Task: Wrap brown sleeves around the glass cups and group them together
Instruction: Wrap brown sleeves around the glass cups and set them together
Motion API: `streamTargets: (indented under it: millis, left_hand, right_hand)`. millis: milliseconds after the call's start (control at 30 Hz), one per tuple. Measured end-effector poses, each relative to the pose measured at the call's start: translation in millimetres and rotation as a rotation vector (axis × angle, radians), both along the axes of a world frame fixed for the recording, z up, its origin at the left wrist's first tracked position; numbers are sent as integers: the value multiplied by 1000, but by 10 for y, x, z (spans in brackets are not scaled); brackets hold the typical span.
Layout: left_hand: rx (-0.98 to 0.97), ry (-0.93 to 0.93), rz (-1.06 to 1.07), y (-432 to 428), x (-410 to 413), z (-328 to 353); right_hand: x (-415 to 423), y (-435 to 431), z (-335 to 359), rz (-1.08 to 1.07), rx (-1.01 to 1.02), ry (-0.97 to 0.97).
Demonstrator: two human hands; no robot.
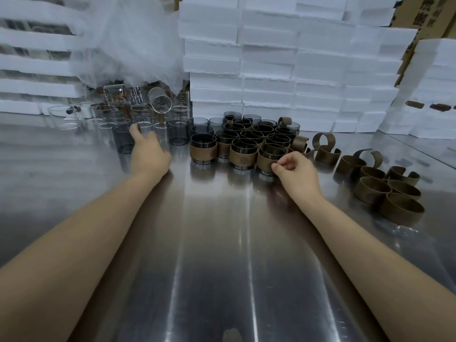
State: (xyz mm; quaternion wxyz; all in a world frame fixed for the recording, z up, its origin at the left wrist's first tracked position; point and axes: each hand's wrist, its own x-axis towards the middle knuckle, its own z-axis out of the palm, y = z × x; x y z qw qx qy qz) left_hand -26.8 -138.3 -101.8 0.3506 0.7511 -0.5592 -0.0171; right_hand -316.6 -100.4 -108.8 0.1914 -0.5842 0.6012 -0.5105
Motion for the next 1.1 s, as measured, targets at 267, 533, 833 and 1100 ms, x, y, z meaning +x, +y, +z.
streamTargets:
  millis: [267, 533, 833, 1100]
  left_hand:
    - [25, -156, 116, -242, 154, -4]
    - [-65, -371, 150, -75, 0, -70]
    - [141, -699, -7, 499, -688, 26]
    - [-137, -757, -558, 970, -1405, -22]
  right_hand:
    - [83, -119, -30, 125, 27, 175]
    - [99, -138, -39, 180, 112, 420]
    - [153, 34, 46, 312, 54, 406]
    - [155, 56, 70, 438, 45, 381]
